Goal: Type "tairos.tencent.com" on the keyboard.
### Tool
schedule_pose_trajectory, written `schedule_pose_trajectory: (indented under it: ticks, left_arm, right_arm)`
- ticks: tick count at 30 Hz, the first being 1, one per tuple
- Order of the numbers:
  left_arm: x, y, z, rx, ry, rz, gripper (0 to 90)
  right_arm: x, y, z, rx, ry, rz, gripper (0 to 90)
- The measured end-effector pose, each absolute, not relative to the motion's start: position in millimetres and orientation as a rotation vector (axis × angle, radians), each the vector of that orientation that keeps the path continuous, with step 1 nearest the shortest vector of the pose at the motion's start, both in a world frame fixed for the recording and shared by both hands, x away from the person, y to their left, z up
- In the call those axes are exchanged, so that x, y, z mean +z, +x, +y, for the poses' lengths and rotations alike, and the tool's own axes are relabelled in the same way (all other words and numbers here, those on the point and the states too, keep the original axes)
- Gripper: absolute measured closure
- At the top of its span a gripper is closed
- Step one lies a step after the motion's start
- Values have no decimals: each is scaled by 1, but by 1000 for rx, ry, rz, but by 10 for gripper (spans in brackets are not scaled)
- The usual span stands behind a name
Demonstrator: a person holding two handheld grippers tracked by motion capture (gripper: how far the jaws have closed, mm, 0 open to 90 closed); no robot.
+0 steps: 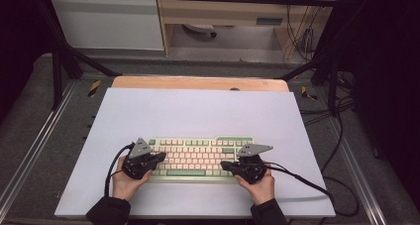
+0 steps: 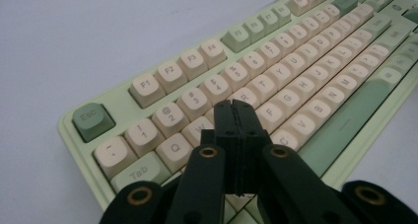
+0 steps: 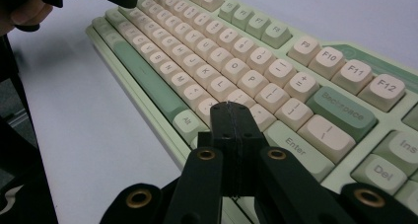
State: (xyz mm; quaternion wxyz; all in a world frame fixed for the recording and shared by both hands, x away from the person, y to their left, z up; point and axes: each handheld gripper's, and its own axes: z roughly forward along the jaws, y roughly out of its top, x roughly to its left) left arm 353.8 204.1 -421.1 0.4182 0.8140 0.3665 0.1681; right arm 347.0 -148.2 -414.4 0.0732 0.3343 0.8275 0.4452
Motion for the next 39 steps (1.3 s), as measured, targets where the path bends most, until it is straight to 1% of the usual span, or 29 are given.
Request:
schedule_pose_trajectory:
  ticks: [8, 17, 30, 39]
  left_arm:
    - [-420, 349, 217, 431, 2027, 932, 900]
    - [-421, 346, 227, 436, 2018, 947, 900]
    - [-421, 347, 227, 427, 2012, 946, 900]
    - [-422, 347, 227, 425, 2017, 946, 900]
  right_arm:
    - [-412, 348, -136, 1336, 987, 2500, 900]
    - [-411, 353, -110, 1344, 963, 2532, 900]
    - [-418, 362, -70, 1329, 933, 2564, 900]
    - [-427, 367, -57, 1318, 930, 2584, 900]
